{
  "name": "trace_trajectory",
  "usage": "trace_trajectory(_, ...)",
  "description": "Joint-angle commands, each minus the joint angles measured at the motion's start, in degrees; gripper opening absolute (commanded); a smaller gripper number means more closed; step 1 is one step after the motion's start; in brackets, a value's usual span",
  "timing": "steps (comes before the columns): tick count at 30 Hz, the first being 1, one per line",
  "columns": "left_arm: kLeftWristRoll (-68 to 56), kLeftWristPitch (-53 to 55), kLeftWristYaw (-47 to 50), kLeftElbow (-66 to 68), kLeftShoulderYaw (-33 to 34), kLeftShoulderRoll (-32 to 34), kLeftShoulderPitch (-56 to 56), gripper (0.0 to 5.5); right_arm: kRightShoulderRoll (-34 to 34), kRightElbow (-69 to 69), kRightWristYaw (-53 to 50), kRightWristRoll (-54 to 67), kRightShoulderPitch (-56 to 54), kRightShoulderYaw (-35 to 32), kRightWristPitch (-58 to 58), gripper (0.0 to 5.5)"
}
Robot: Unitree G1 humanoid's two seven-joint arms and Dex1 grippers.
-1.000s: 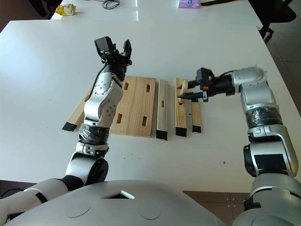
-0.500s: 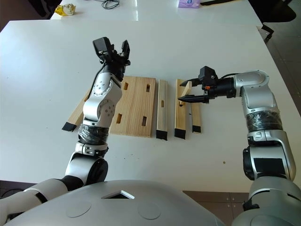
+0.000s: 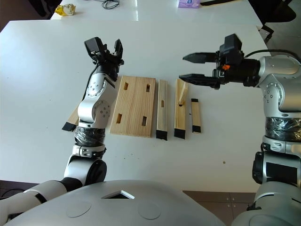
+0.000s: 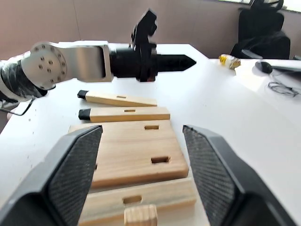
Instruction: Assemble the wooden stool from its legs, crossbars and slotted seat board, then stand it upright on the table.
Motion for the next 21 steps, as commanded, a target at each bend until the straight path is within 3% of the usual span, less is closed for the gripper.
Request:
trace_trajectory(1,0.2,1.6,-0.7,0.6,-0.2,-1.3,1.0,2.83,6.0,-5.2,-8.4,0.8,2.7,0.8,0.8,3.16)
trace_trajectory(8,0.3,0.9,-1.5,2.4,0.1,-1.4,-0.2,2.83,11.1,-4.0,-14.7,-3.6,6.4,4.6,-2.9,3.16)
trace_trajectory(18,0.4,0.6,-1.8,3.1,0.4,-1.7,-0.6,2.83,14.1,-1.7,-16.8,1.7,-0.1,1.1,-1.8,3.16)
trace_trajectory(21,0.3,0.6,-2.1,3.2,0.1,-2.0,-0.7,2.83,12.6,0.5,-16.1,-4.5,3.7,6.1,-4.5,3.16)
